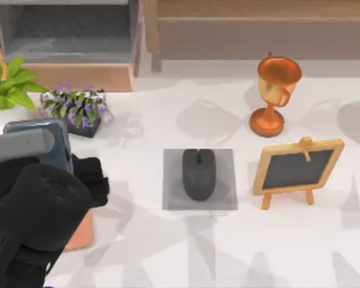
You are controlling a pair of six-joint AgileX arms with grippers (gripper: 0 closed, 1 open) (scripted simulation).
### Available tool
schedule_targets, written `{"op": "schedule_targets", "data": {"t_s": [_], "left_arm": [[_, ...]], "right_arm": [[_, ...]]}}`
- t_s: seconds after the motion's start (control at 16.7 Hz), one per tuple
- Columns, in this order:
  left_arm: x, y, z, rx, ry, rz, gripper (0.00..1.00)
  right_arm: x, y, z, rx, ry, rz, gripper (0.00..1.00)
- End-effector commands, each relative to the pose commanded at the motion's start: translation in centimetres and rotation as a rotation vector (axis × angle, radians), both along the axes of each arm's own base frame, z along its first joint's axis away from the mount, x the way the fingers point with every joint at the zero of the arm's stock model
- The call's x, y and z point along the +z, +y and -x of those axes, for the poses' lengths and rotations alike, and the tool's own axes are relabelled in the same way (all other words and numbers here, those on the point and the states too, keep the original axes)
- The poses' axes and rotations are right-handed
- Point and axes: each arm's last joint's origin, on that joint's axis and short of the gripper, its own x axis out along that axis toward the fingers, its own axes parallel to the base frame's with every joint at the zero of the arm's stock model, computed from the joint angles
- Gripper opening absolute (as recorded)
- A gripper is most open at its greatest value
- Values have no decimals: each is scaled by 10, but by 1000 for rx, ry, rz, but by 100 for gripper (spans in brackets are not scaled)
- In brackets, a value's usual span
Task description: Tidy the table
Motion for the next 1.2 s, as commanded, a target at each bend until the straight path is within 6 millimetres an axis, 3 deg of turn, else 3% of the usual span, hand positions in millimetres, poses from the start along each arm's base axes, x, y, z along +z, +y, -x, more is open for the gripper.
{"op": "schedule_targets", "data": {"t_s": [0.36, 0.78, 1.2], "left_arm": [[0, 1, 24, -8, 2, 4, 100], [2, 4, 23, -24, 1, 32, 100], [5, 39, 23, -197, -94, 192, 100]], "right_arm": [[0, 0, 0, 0, 0, 0, 100], [0, 0, 0, 0, 0, 0, 100], [0, 0, 0, 0, 0, 0, 100]]}}
